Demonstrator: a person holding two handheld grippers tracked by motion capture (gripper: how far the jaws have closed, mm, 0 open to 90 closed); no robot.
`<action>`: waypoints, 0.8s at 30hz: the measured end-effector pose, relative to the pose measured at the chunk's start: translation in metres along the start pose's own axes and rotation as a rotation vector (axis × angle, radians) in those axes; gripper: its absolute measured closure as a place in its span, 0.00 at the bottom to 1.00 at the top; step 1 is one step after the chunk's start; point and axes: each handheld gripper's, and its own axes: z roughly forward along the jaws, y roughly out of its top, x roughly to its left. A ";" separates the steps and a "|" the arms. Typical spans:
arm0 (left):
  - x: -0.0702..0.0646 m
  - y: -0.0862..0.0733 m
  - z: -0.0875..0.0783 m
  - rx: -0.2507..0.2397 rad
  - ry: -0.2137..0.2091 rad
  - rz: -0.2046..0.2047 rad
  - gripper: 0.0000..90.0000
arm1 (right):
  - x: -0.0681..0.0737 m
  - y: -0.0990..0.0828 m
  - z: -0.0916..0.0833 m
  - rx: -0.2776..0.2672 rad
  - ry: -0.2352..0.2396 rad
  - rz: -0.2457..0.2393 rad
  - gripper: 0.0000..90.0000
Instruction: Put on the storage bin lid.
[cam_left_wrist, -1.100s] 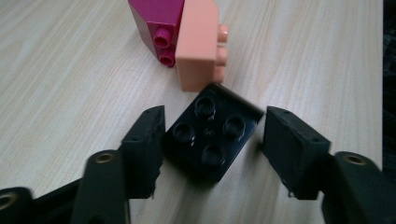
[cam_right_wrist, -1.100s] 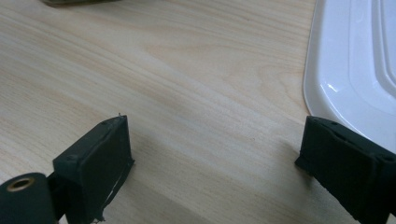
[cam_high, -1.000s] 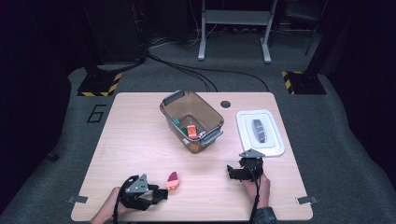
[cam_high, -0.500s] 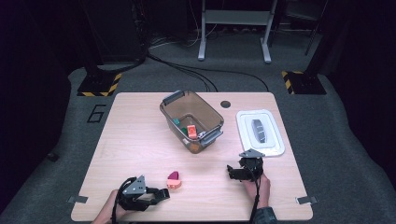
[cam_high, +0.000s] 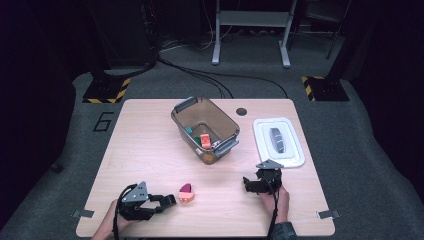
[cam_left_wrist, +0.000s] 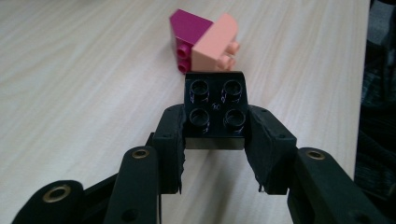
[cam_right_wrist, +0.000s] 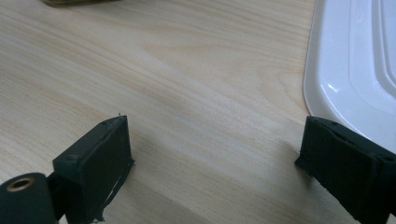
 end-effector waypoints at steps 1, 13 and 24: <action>0.000 0.000 0.000 0.000 0.000 0.000 0.66 | 0.000 0.000 0.000 0.000 0.000 0.000 0.09; 0.029 0.020 -0.003 -0.026 0.069 -0.082 0.66 | 0.000 0.000 0.000 0.000 0.000 0.000 0.09; 0.054 0.044 -0.010 -0.057 0.091 -0.152 0.66 | 0.000 0.000 0.000 0.001 0.000 0.002 0.09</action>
